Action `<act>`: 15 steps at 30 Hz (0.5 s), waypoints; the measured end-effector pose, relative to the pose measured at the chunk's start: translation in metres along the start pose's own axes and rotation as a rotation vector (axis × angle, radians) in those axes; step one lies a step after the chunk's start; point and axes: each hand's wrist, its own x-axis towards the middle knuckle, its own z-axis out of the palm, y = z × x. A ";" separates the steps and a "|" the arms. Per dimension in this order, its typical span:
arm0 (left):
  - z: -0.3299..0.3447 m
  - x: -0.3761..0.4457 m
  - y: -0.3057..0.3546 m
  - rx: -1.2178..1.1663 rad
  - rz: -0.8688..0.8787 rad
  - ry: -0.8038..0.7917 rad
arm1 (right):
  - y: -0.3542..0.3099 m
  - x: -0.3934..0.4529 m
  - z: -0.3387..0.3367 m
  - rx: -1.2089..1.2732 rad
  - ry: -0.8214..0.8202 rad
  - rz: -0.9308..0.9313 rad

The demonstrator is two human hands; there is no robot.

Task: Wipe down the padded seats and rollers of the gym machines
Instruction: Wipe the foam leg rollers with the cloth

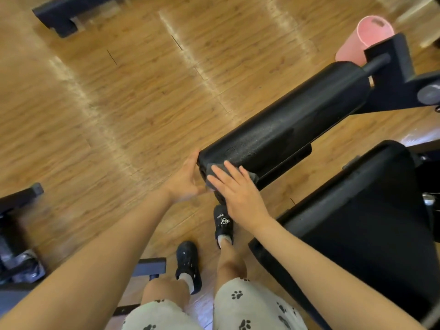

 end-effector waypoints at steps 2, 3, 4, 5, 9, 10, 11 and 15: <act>-0.002 -0.004 -0.004 0.071 0.036 -0.014 | 0.012 0.003 -0.001 -0.023 0.055 0.122; -0.001 -0.008 -0.006 0.118 0.068 -0.006 | 0.016 0.006 -0.003 0.004 0.118 0.285; 0.000 -0.012 -0.009 0.173 0.112 0.016 | 0.018 0.009 -0.005 0.055 0.201 0.477; 0.002 -0.016 -0.010 0.240 0.171 0.051 | 0.016 0.014 -0.005 0.117 0.292 0.653; 0.015 -0.027 -0.022 0.489 0.376 0.144 | -0.026 0.017 0.025 0.175 0.507 0.802; 0.016 -0.028 -0.027 0.533 0.402 0.140 | -0.038 0.012 0.036 0.183 0.517 0.775; 0.016 -0.029 -0.031 0.570 0.424 0.133 | -0.050 0.006 0.046 0.199 0.517 0.750; 0.013 -0.029 -0.034 0.670 0.495 0.144 | -0.066 -0.009 0.065 0.270 0.553 0.680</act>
